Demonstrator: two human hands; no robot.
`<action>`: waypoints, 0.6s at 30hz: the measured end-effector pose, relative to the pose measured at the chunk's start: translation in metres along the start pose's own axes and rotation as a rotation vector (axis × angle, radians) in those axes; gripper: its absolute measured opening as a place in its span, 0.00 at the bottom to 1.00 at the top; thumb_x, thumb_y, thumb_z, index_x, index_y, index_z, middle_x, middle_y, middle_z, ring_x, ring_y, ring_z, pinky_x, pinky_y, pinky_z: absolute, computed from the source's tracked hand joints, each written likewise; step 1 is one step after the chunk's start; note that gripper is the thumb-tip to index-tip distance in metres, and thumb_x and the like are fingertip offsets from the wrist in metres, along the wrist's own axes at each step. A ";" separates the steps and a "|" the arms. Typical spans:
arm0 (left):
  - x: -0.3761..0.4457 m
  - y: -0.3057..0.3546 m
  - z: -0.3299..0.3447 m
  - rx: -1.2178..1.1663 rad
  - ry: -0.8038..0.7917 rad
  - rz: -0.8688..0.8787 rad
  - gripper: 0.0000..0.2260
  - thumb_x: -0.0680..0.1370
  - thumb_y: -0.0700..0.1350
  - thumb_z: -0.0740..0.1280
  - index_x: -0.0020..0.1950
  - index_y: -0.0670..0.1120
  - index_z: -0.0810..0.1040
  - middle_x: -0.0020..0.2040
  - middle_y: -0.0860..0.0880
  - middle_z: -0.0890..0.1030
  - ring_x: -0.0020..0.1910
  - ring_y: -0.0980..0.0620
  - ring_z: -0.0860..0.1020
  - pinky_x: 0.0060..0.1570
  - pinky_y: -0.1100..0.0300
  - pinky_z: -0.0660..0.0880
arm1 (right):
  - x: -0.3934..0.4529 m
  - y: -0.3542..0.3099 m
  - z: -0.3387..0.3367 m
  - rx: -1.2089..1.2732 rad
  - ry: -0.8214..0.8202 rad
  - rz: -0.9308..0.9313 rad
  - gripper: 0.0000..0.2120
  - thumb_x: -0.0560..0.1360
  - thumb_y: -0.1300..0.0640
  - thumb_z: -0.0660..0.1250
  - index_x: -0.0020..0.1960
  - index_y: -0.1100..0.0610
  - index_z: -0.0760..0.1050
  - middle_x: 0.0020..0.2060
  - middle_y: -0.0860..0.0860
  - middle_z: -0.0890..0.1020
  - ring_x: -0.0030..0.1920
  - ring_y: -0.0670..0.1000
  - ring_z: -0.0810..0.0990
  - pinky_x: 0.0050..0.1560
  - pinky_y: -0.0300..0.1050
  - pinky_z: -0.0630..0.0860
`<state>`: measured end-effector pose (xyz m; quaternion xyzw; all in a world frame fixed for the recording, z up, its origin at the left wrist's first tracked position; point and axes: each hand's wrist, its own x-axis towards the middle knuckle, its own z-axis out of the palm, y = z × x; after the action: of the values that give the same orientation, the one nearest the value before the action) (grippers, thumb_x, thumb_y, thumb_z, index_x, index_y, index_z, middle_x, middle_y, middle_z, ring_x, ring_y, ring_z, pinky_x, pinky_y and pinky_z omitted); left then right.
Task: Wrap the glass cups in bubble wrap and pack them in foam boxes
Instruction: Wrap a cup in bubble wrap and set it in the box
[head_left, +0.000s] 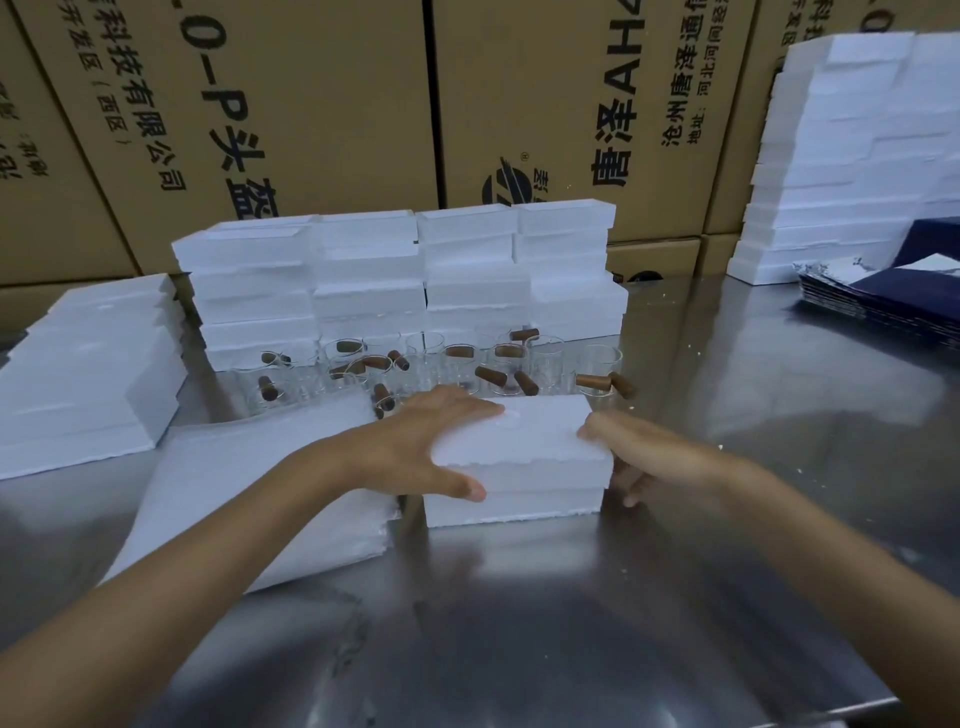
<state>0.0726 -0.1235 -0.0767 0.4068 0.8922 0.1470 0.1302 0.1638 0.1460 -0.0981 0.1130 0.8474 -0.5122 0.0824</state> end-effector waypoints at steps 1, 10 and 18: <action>0.000 0.001 0.000 -0.007 0.008 -0.006 0.38 0.72 0.63 0.72 0.76 0.69 0.54 0.80 0.59 0.49 0.79 0.55 0.45 0.77 0.49 0.50 | 0.001 0.001 0.003 0.089 -0.006 0.029 0.14 0.68 0.38 0.62 0.45 0.46 0.78 0.34 0.46 0.77 0.35 0.48 0.75 0.38 0.44 0.77; -0.005 -0.001 0.003 -0.060 0.070 -0.011 0.39 0.72 0.62 0.74 0.76 0.67 0.55 0.76 0.62 0.53 0.77 0.57 0.51 0.73 0.56 0.54 | 0.001 0.006 0.022 0.583 -0.006 -0.053 0.18 0.76 0.49 0.66 0.63 0.53 0.79 0.56 0.51 0.85 0.56 0.53 0.82 0.60 0.49 0.75; -0.020 -0.003 0.005 -0.129 0.139 -0.013 0.39 0.69 0.64 0.75 0.74 0.71 0.57 0.71 0.68 0.54 0.70 0.65 0.54 0.68 0.61 0.56 | -0.004 -0.009 0.027 0.649 -0.040 -0.013 0.18 0.72 0.46 0.72 0.58 0.54 0.80 0.47 0.53 0.84 0.43 0.52 0.81 0.48 0.48 0.76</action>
<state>0.0850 -0.1401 -0.0802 0.3804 0.8904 0.2312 0.0950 0.1658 0.1180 -0.1018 0.1178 0.6388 -0.7583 0.0554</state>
